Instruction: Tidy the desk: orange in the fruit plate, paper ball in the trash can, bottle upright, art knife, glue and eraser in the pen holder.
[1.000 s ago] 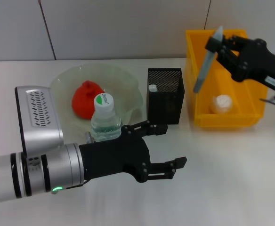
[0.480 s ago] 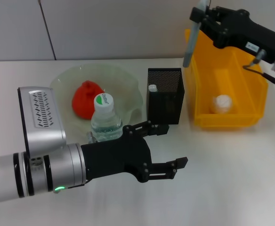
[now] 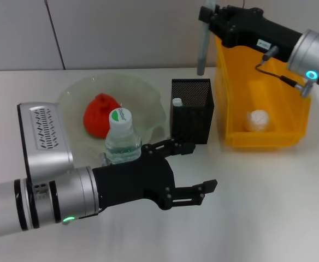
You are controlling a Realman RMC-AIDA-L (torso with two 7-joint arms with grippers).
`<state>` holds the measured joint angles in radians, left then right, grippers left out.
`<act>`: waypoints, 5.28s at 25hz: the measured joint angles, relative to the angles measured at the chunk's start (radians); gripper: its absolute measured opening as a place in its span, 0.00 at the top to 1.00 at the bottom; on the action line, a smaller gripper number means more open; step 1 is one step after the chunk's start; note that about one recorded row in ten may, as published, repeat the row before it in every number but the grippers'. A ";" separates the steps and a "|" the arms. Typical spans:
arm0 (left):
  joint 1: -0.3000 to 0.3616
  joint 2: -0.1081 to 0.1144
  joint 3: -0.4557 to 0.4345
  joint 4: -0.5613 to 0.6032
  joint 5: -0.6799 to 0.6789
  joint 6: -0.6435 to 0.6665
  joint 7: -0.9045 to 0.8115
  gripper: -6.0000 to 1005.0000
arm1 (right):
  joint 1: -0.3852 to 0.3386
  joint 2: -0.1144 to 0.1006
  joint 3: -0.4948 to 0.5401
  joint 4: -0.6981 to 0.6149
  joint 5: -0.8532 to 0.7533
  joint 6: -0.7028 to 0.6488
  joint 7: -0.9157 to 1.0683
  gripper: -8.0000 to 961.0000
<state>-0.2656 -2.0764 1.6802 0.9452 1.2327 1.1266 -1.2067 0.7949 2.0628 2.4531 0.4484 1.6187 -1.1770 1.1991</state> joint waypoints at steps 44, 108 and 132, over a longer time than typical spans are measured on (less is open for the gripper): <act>-0.018 0.004 -0.005 -0.035 -0.038 0.005 0.036 0.16 | 0.048 0.019 -0.053 -0.130 0.041 0.141 -0.079 0.80; 0.029 0.018 -0.223 -0.053 0.088 0.264 0.000 0.16 | -0.232 -0.045 -0.118 0.284 -0.396 -0.555 0.104 0.19; -0.010 0.044 -0.388 -0.034 0.293 0.401 -0.050 0.16 | -0.329 0.019 -0.154 0.340 -0.425 -0.578 -0.009 0.19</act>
<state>-0.2757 -2.0324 1.2925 0.9116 1.5260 1.5278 -1.2565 0.4655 2.0816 2.2992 0.7879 1.1939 -1.7550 1.1903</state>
